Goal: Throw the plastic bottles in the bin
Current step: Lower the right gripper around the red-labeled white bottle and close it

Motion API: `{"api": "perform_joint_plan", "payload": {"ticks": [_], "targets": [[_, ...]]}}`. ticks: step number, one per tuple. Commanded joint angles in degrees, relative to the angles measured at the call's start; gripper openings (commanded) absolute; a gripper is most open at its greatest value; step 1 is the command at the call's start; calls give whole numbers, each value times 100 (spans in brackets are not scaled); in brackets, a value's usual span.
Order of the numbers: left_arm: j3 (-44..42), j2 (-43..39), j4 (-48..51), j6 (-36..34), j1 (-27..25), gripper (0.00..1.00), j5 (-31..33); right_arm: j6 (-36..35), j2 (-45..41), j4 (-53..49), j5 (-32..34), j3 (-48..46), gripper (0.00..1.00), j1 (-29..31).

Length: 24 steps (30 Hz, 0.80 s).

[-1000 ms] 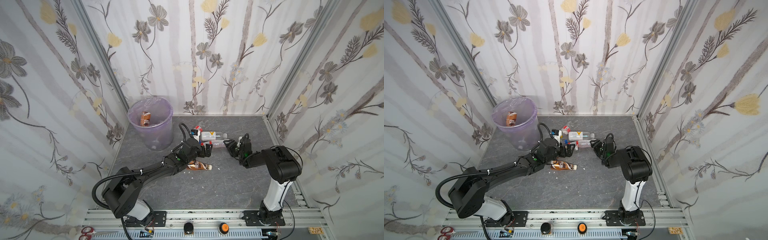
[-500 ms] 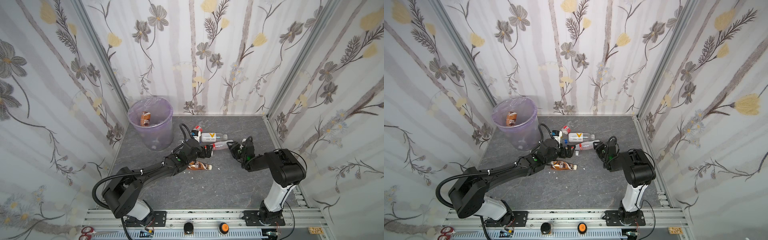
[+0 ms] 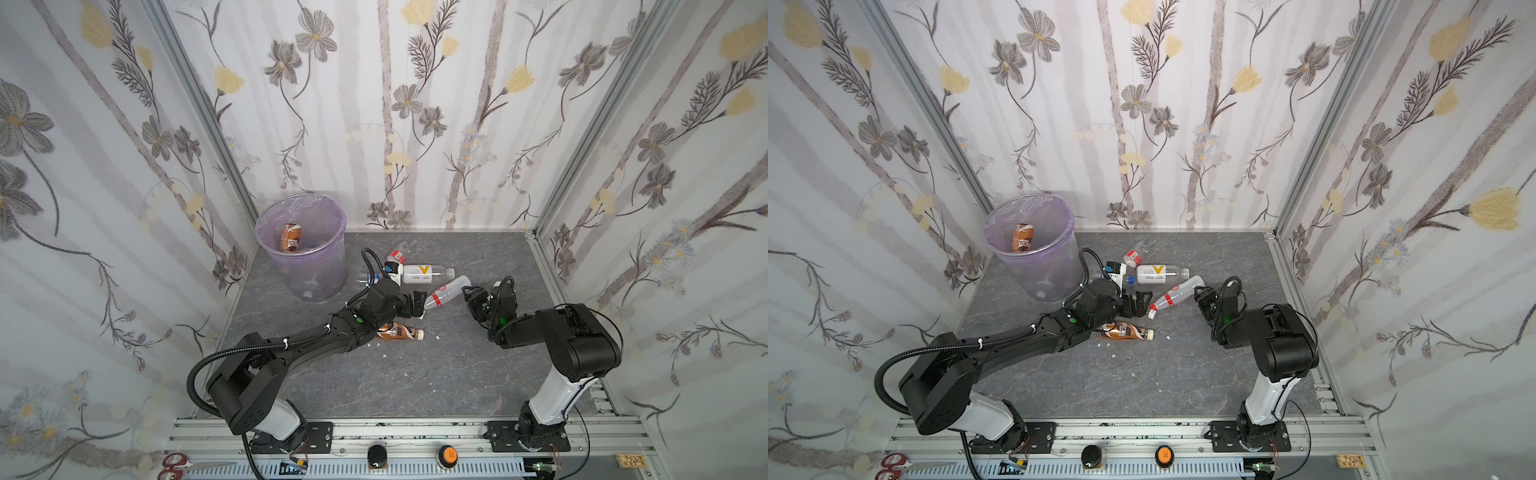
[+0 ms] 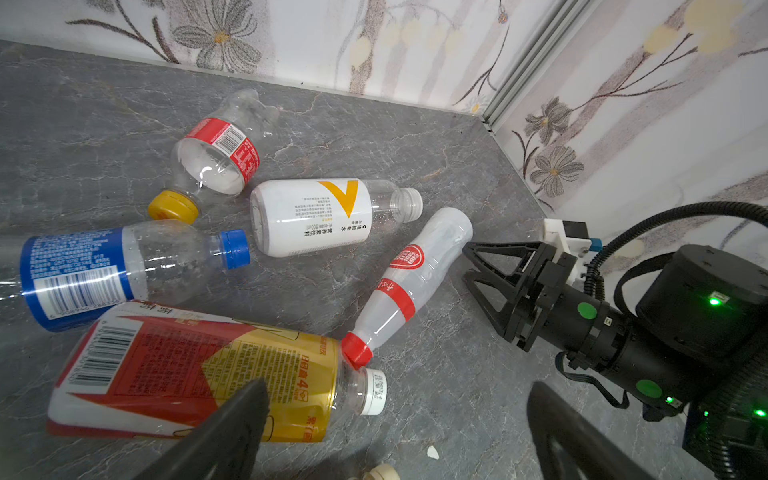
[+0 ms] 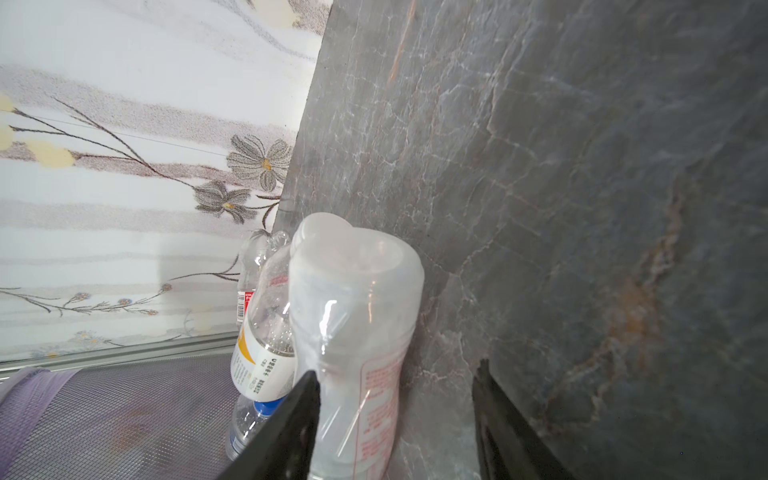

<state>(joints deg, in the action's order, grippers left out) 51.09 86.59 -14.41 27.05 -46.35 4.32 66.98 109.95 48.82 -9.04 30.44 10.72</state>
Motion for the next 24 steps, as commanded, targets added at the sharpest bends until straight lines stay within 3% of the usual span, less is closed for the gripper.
{"api": "perform_joint_plan", "payload": {"ticks": [1,12,24], "targets": [[89,73,-192,60,-22,100,18,-93,-61,98,31,15,59,-33],[206,157,-189,-51,-50,100,69,-518,41,-852,-83,779,82,41],[408,315,-191,-322,-50,100,26,-502,523,-1520,-36,1598,83,230]]}}
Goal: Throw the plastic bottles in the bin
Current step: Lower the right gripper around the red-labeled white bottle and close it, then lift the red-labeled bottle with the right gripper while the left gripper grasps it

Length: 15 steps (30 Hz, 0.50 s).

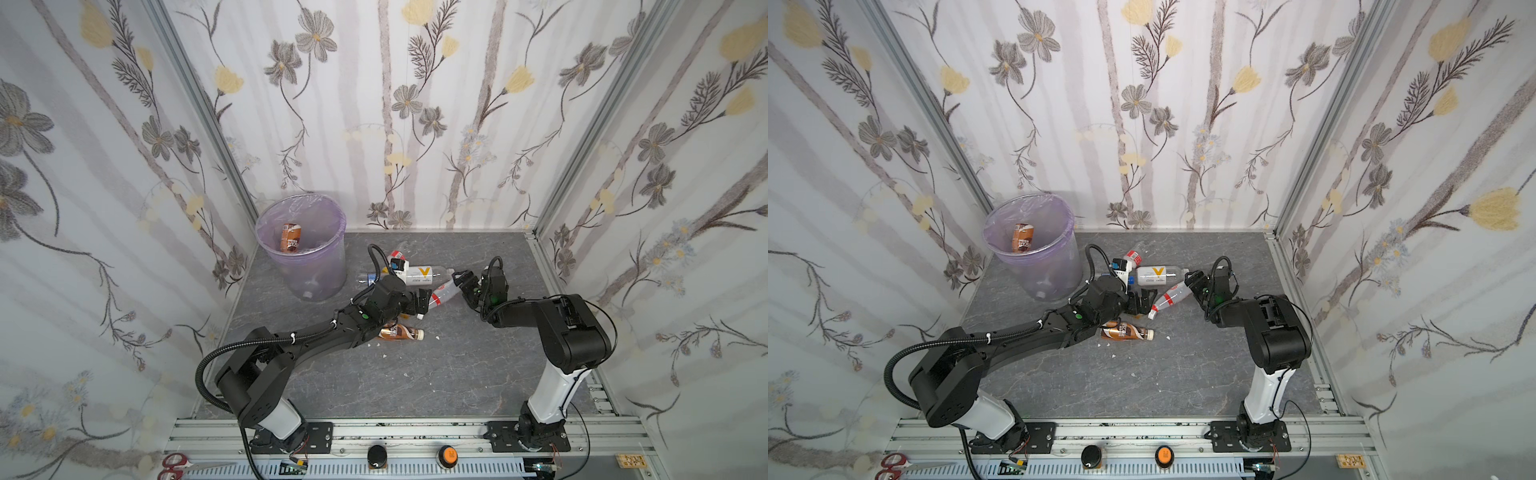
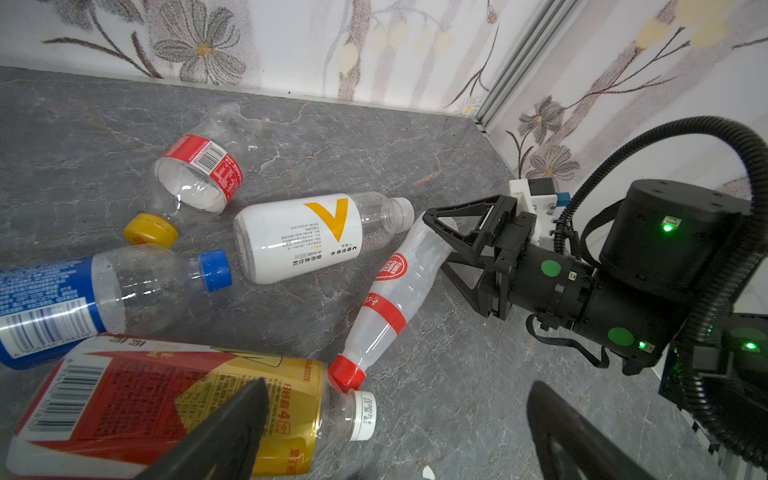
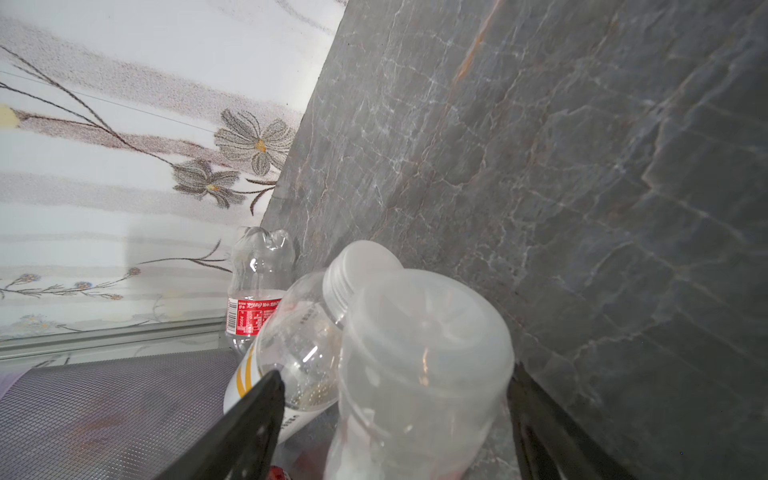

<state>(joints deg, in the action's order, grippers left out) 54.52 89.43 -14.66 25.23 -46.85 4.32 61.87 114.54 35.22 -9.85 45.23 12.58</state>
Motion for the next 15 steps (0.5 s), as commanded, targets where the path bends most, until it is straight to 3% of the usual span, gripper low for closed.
{"api": "perform_joint_plan", "payload": {"ticks": [1,15], "targets": [[76,35,-167,-148,0,100,25,10,92,-204,53,160,83,60],[18,56,-191,-202,10,100,-19,62,381,-631,152,444,76,267]]}}
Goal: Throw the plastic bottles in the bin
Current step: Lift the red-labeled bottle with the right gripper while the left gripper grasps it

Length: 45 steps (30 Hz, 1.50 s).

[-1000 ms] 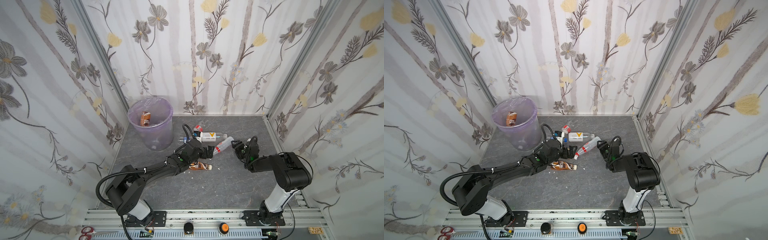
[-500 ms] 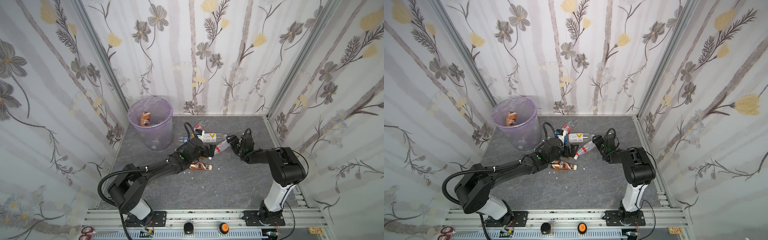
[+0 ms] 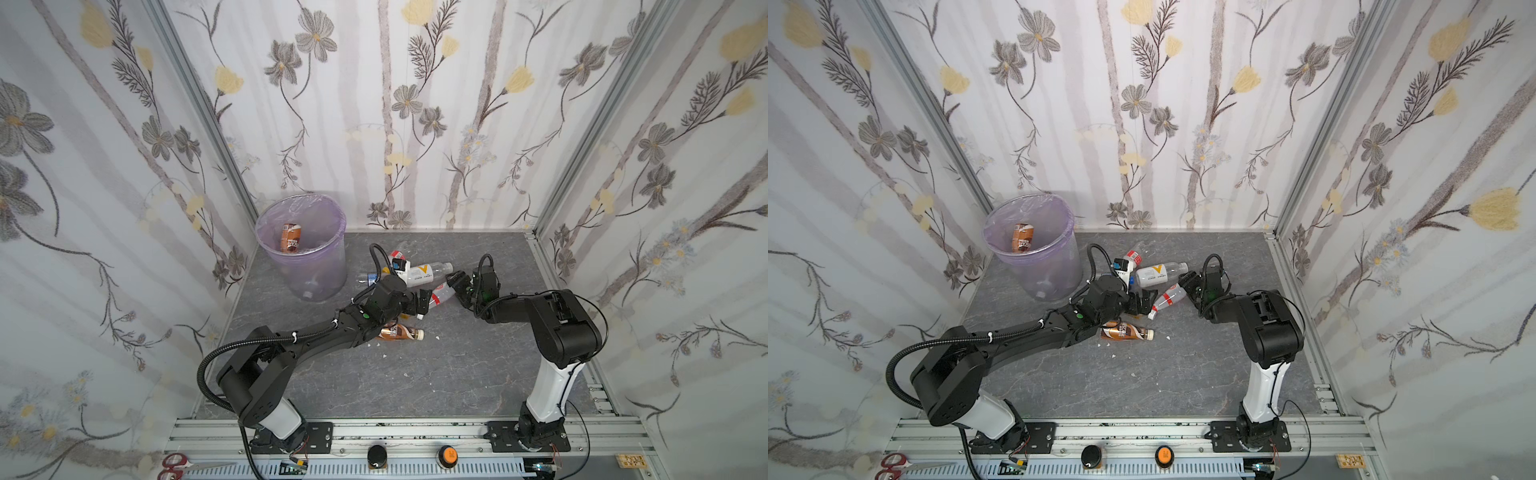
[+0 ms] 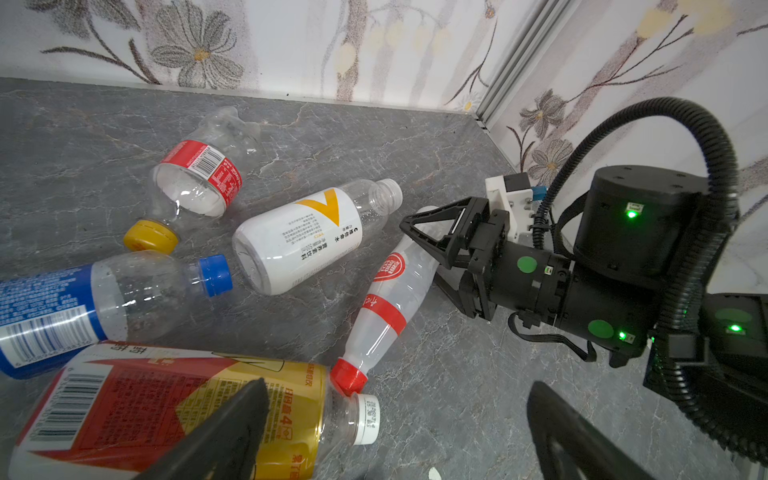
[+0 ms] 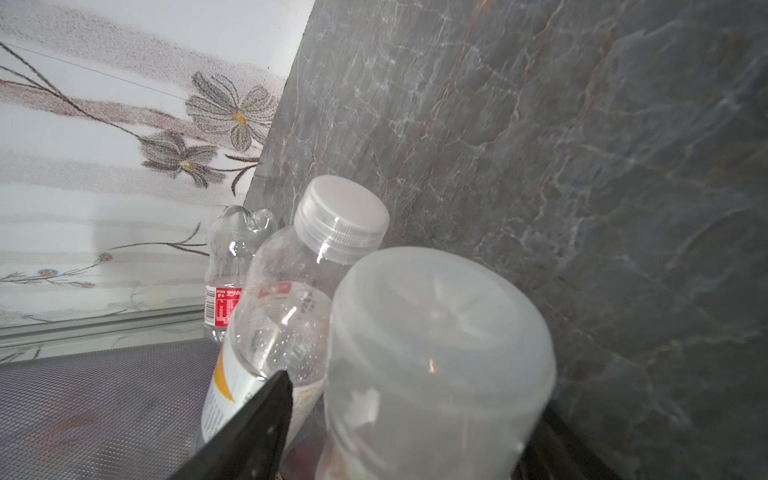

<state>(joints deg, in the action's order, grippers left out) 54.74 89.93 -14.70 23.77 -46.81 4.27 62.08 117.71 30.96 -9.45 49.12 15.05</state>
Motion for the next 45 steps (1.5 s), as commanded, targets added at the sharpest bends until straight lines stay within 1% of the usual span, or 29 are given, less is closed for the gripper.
{"api": "perform_joint_plan", "payload": {"ticks": [1,9,10,11,13,21,25,28,32,35,41,45], "targets": [[-3,-8,-200,-57,11,100,-14,45,84,-206,109,56,74,18],[-181,-130,-253,-97,1,100,30,128,130,-217,132,71,64,64],[-204,-150,-261,-101,0,100,47,137,136,-209,136,72,62,77],[-226,-172,-270,-108,9,100,56,145,138,-209,143,79,56,85],[-253,-196,-279,-118,5,100,78,171,149,-195,122,80,50,93],[-302,-205,-306,-127,13,100,56,287,32,-56,221,-89,46,89],[-272,-170,-305,-151,13,100,-58,260,-287,17,319,-260,46,-35],[-173,-95,-306,-184,1,100,-363,11,-635,-221,437,-237,46,-140],[82,131,-298,-278,-19,100,-1032,-455,-1193,-651,559,-112,46,-143],[355,330,-173,-445,-86,100,-1356,-783,-1597,-937,580,-14,46,-83],[913,633,275,-746,-120,100,-1559,-1333,-2439,-1345,655,65,46,118],[1111,736,352,-890,-119,100,-1378,-1622,-2918,-1699,730,211,46,321]]}}
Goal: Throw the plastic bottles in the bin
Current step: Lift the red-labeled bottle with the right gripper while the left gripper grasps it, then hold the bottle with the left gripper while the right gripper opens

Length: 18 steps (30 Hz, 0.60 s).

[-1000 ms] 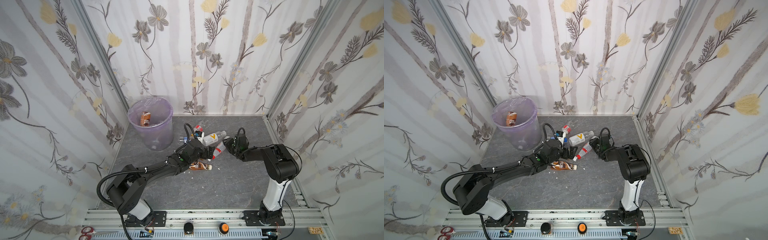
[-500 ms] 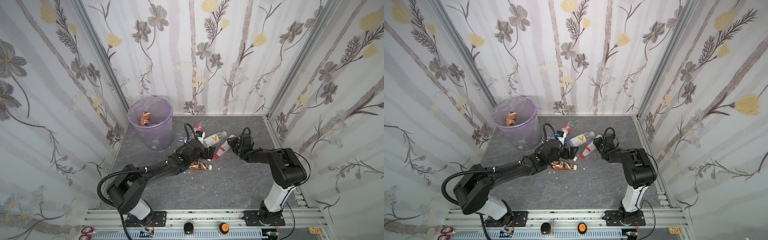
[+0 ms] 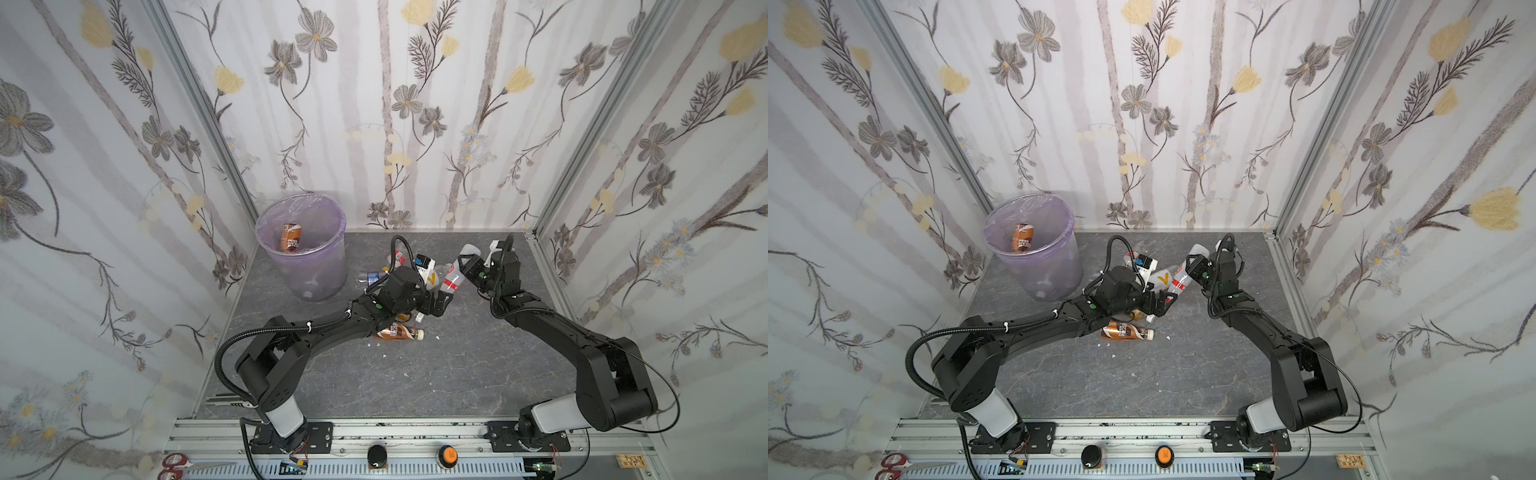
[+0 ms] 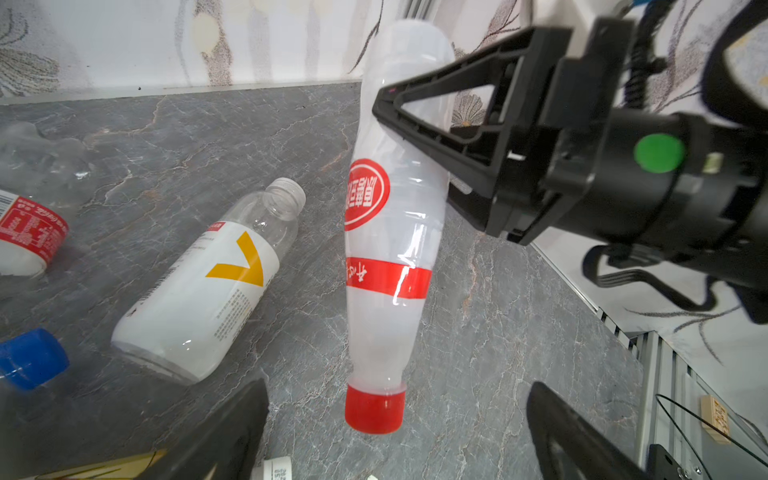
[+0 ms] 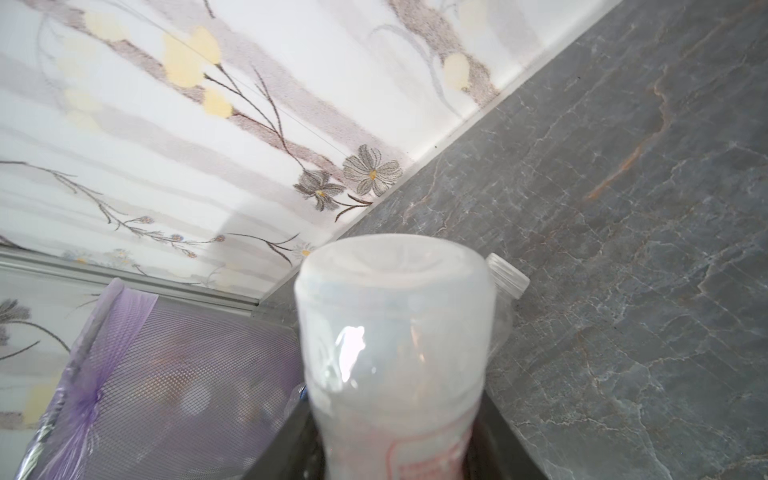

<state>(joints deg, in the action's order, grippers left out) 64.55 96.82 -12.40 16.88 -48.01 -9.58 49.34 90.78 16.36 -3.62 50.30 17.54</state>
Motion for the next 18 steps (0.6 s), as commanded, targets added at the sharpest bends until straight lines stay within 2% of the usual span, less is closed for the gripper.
{"api": "perform_joint_plan", "payload": {"ticks": [1,7,14,18], "targets": [[180,68,124,-212,2,100,63,-376,-335,-285,149,102,47,111],[514,239,130,-231,-2,99,19,-459,-734,-398,54,94,46,306],[743,455,124,-162,-2,86,-95,-399,-865,-284,-17,59,47,472],[739,415,124,-109,3,72,35,-364,-852,-238,-44,50,47,509]]}}
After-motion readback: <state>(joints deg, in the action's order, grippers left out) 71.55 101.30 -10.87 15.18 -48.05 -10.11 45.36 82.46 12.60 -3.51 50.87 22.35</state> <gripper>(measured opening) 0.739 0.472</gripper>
